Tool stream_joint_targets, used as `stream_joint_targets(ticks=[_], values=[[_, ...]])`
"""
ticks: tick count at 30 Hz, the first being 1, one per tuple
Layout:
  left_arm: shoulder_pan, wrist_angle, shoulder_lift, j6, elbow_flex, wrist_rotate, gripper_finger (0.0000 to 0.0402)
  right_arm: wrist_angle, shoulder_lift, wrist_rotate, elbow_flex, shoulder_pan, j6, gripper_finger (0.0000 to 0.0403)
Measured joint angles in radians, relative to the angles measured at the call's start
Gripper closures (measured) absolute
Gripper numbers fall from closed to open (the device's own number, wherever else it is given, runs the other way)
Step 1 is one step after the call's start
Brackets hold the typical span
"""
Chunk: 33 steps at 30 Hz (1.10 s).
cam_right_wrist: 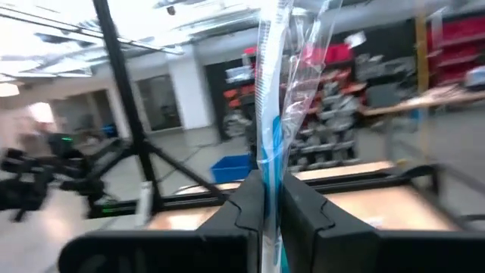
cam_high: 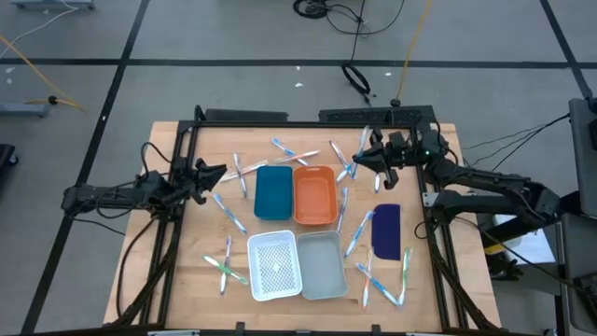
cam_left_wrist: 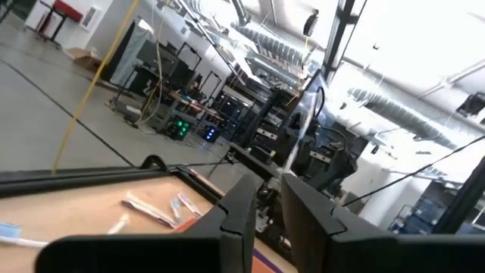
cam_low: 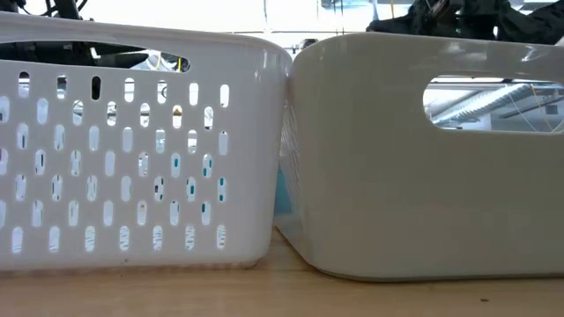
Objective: Pick & Place Toothbrushes
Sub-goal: Put the blue toothbrush into the blue bin
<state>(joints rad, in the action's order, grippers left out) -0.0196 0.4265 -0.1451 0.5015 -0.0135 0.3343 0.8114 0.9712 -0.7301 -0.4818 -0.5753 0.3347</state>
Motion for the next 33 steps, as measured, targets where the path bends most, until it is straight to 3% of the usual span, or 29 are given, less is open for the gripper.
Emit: stream_joint_targets(ticks=[7,13,23,33], values=[[0.0,0.162,-0.13,-0.062,-0.022,0.011,0.0258,-0.145,0.148,0.028,-0.115,0.131,0.111,0.0389],[0.0,0.177,-0.336,-0.182,-0.164,-0.002,0.0212,-0.173,0.283,0.021,-0.243,0.199,0.17,0.0389],[-0.002,0.092,-0.723,-0.284,-0.432,-0.084,0.0203,-0.181,0.439,0.018,-0.41,0.254,0.168,0.039],[-0.047,0.102,-0.951,-0.28,-0.604,-0.219,0.0201,-0.301,0.532,0.021,-0.513,0.288,0.077,0.039]])
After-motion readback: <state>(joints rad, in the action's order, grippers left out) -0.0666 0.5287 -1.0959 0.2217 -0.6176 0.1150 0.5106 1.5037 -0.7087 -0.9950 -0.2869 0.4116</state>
